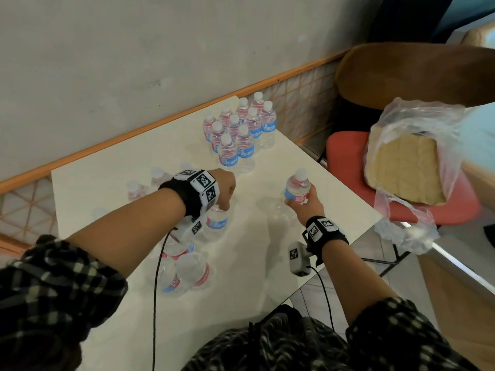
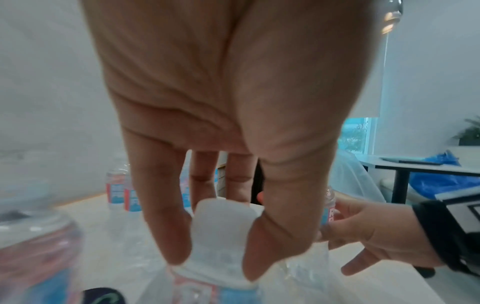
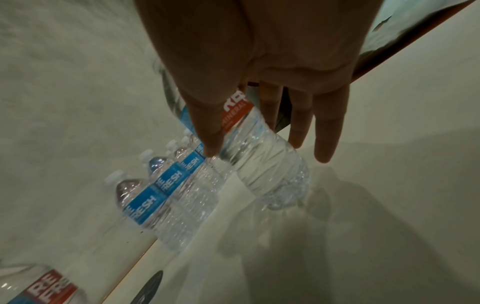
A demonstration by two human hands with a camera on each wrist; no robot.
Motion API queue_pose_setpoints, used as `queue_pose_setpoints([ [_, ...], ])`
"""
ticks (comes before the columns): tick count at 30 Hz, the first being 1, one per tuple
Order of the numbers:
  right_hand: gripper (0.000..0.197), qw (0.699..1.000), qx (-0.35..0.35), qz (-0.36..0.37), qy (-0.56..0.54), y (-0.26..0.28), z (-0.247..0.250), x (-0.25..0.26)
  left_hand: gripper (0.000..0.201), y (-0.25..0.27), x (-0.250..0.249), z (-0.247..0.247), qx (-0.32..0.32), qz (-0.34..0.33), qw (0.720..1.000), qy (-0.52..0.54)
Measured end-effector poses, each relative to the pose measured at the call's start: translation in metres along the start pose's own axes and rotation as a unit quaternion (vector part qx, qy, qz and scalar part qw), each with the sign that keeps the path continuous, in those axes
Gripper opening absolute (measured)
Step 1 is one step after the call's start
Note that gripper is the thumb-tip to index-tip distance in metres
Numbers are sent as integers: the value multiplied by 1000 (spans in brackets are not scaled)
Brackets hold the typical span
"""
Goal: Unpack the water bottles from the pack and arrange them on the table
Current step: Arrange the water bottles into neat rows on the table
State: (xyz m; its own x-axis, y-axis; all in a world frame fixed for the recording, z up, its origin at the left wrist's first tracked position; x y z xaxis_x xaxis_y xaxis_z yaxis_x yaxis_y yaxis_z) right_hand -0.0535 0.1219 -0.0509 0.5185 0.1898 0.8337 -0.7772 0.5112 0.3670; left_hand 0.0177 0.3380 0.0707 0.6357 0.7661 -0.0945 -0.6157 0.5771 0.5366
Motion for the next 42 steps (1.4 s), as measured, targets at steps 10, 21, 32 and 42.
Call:
queue_pose_setpoints([
  [10,66,1000,-1,2,-13,-53,44,-1,19,-82,-50,40,-167,-26,972,164],
  [21,69,998,39,34,-36,-130,52,28,24,-149,-41,91,-230,-6,955,189],
  [32,68,990,116,58,-62,-182,12,66,36,-179,-10,123,-241,5,959,147],
  [42,72,987,160,-2,-28,-217,-26,57,37,-186,20,131,-212,42,970,115],
])
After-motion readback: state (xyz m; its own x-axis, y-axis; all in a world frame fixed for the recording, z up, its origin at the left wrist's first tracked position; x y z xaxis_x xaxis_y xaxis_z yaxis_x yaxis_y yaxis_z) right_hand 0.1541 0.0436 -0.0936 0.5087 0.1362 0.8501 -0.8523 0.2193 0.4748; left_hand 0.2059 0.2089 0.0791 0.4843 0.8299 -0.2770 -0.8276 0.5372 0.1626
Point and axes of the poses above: each hand's wrist, its own y-axis away from the middle knuckle, its own z-axis out of the back of the hand, x = y × z, the point moved 3 cm from there along -y, towards the middle knuckle, and after that the axes turned 10 degrees about -z, right-handed, at the moved point
